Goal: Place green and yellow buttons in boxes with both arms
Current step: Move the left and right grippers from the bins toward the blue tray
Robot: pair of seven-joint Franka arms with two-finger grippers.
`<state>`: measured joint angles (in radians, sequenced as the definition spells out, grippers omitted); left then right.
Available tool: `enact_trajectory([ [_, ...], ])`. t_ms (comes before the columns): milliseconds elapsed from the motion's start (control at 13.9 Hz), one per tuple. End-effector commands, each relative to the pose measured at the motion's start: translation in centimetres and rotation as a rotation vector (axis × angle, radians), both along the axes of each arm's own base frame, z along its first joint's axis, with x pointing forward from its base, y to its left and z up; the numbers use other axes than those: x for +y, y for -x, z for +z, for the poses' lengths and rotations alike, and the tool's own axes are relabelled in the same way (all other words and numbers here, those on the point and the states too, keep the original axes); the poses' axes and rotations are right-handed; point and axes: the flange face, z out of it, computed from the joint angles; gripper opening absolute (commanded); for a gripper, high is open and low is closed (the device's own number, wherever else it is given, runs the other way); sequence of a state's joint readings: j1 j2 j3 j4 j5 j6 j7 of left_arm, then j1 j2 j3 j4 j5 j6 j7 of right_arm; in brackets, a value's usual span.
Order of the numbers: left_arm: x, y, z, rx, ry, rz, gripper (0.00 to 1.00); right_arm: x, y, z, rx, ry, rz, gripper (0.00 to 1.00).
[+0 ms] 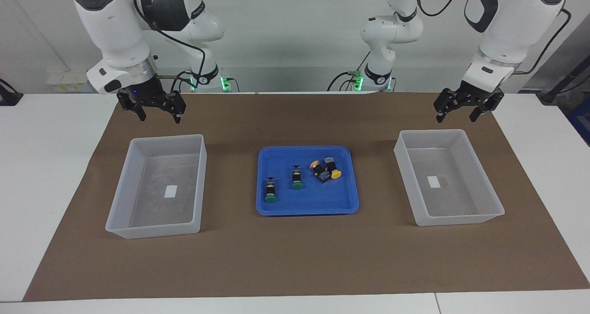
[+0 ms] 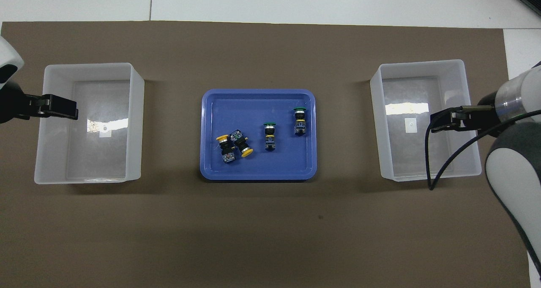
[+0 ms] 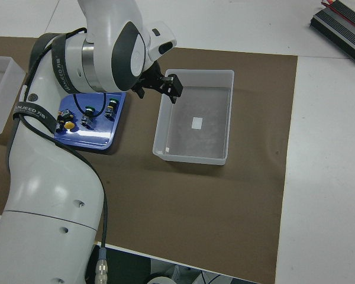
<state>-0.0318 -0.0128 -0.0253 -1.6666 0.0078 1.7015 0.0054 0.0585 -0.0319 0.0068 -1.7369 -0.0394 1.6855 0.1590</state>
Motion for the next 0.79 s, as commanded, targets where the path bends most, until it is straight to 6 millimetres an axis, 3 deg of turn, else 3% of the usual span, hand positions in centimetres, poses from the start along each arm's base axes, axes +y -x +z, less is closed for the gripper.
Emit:
enact_trajectory([
  [0,0.0,0.2,0.0,-0.008,-0.017,-0.017,1.00,-0.2,0.5,0.1,0.024,-0.030,-0.012,1.00],
  [287,-0.3,0.2,-0.4,-0.008,-0.017,-0.011,1.00,-0.6,0.5,0.1,0.022,-0.030,-0.018,1.00],
  [431,-1.3,0.7,-1.5,0.014,-0.014,-0.004,1.00,-0.7,0.3,0.1,0.016,-0.031,-0.020,1.00],
  [718,-7.9,1.9,-5.4,-0.031,0.007,0.124,1.00,-0.8,0.4,0.1,0.015,-0.031,-0.021,1.00],
])
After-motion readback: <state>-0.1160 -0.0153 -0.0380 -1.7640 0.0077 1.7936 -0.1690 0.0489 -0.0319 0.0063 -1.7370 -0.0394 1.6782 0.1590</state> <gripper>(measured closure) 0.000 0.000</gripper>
